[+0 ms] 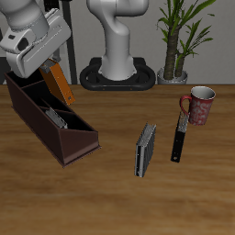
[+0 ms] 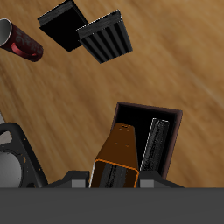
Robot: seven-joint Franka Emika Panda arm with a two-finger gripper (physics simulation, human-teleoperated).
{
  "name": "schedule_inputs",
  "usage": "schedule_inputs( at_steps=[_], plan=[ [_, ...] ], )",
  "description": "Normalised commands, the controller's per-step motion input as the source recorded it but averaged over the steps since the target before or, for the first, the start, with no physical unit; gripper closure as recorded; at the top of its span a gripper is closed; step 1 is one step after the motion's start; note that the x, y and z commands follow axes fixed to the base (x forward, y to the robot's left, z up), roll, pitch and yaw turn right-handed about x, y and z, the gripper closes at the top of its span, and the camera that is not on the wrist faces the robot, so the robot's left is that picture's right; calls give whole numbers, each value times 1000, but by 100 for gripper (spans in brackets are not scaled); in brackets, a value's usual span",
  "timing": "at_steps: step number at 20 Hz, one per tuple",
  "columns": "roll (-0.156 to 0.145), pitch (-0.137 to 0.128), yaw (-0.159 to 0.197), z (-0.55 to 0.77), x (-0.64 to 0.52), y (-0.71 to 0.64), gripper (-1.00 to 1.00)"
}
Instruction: Place the right striped book into the right desk caddy's left compartment and place the orange book into the right desk caddy's left compartment and place the red mug into the right desk caddy's right compartment
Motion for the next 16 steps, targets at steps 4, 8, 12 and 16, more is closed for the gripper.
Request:
schedule_inputs(
  at_steps=[4, 8, 12, 16],
  plan=[
    [-29, 3, -16, -120, 102, -63, 100],
    [-24, 18, -27, -174, 109, 13, 100],
    [-7, 24, -33, -121, 62, 28, 100],
    [-10, 11, -12, -132, 92, 20, 100]
  ],
)
